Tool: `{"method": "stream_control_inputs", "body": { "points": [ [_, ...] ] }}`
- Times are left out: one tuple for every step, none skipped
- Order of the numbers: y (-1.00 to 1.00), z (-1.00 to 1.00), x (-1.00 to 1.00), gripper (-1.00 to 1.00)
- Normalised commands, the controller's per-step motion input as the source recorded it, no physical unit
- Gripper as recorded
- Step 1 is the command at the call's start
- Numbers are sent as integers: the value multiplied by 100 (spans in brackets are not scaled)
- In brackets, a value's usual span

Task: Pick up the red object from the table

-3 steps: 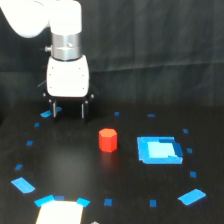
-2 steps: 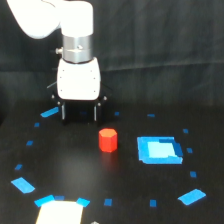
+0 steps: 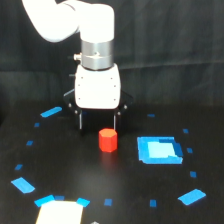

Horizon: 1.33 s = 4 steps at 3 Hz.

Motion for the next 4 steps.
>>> {"method": "stream_control_inputs", "body": {
  "points": [
    [-100,-67,15,-92],
    [97,74,-100,-100],
    [97,100,16,-9],
    [-100,-100,-16,-100]
  ]
}}
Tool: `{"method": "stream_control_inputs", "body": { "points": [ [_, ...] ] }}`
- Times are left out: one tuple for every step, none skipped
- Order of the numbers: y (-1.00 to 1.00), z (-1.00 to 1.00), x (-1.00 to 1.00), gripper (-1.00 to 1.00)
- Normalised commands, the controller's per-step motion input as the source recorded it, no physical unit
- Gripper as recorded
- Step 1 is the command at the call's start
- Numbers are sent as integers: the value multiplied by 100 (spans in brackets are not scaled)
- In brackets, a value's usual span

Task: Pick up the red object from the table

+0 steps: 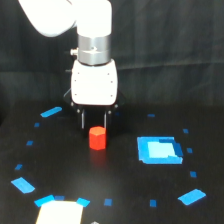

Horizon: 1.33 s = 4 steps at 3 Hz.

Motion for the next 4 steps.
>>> {"method": "stream_control_inputs", "body": {
  "points": [
    [-100,-85,-31,-100],
    [-21,80,43,-97],
    [60,15,100,100],
    [-71,16,42,91]
  ]
}}
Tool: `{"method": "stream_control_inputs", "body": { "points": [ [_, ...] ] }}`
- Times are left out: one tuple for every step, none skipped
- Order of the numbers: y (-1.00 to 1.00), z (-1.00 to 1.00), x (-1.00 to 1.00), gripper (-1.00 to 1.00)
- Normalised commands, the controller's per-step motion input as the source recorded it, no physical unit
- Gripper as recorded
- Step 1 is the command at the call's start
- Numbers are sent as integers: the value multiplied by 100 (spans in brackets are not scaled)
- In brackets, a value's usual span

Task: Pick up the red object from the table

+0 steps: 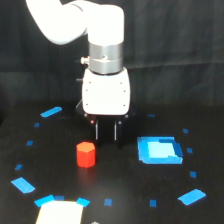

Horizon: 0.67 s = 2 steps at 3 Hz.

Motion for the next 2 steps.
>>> {"method": "stream_control_inputs", "body": {
  "points": [
    [100,-12,-73,100],
    [-8,-13,-100,81]
  ]
}}
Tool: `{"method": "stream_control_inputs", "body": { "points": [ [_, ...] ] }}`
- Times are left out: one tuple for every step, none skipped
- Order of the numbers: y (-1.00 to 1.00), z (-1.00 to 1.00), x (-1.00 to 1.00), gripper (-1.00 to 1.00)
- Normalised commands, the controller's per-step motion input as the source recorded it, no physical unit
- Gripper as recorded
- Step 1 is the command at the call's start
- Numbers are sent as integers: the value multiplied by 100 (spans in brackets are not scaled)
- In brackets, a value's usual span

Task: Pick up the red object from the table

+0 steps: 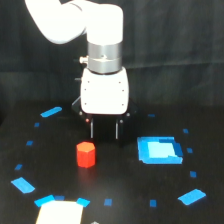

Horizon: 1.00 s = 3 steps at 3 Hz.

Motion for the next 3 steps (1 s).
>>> {"method": "stream_control_inputs", "body": {
  "points": [
    [-87,-5,-75,100],
    [-100,-55,-56,94],
    [-100,-85,-10,-85]
  ]
}}
